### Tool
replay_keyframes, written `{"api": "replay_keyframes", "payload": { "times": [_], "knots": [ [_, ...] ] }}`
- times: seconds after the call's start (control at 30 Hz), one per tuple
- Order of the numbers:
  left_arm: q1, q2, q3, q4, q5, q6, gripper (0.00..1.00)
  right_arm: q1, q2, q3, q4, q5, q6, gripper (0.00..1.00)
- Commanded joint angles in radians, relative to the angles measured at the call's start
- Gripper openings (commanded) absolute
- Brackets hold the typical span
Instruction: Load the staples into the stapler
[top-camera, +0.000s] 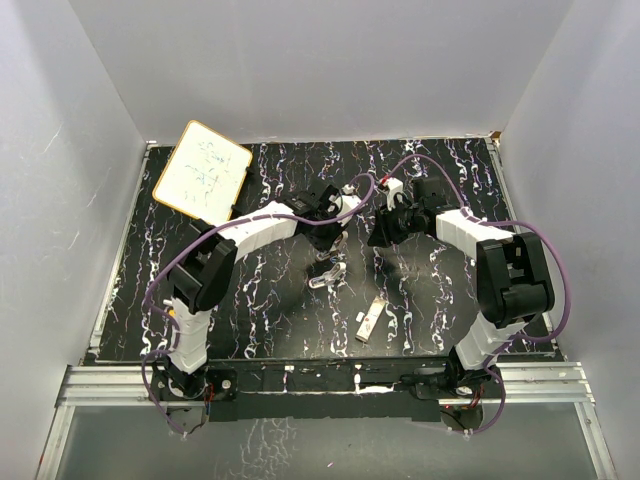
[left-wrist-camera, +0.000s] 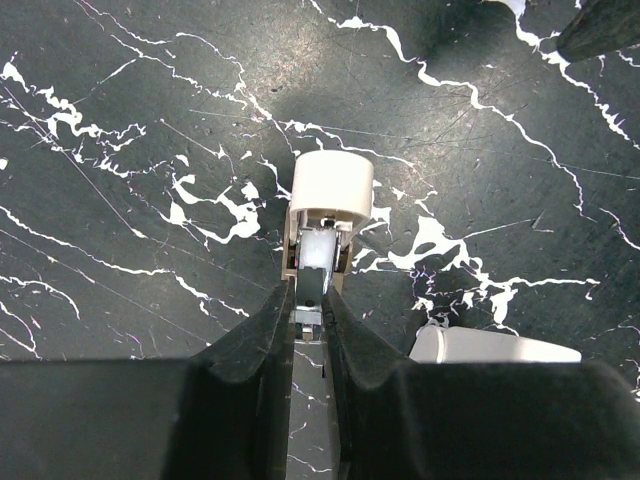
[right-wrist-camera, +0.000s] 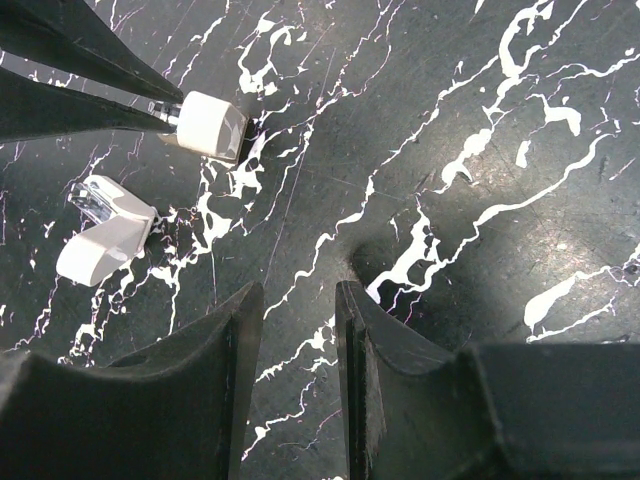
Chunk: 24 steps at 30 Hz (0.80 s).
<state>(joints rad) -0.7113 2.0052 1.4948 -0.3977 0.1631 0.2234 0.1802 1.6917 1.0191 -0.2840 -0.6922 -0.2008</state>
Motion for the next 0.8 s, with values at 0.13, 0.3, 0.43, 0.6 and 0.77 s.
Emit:
{"api": "replay_keyframes", "payload": {
  "times": [0.13, 0.3, 0.43, 0.6, 0.77],
  "knots": [
    [-0.004, 0.000, 0.031, -0.034, -0.022, 0.017, 0.00, -0.007, 0.005, 0.012, 0.023, -0.027, -0.006, 0.38],
    [-0.005, 0.001, 0.030, -0.042, -0.014, 0.019, 0.00, -0.007, 0.008, 0.013, 0.020, -0.029, -0.007, 0.38],
    [-0.005, 0.000, 0.027, -0.049, -0.009, 0.024, 0.00, -0.008, 0.010, 0.013, 0.019, -0.029, -0.009, 0.39],
    [-0.005, 0.003, 0.022, -0.052, -0.001, 0.031, 0.00, -0.009, 0.013, 0.014, 0.018, -0.030, -0.010, 0.38],
    [-0.005, 0.009, 0.016, -0.055, 0.006, 0.035, 0.00, -0.011, 0.015, 0.016, 0.014, -0.033, -0.012, 0.38]
  ]
}}
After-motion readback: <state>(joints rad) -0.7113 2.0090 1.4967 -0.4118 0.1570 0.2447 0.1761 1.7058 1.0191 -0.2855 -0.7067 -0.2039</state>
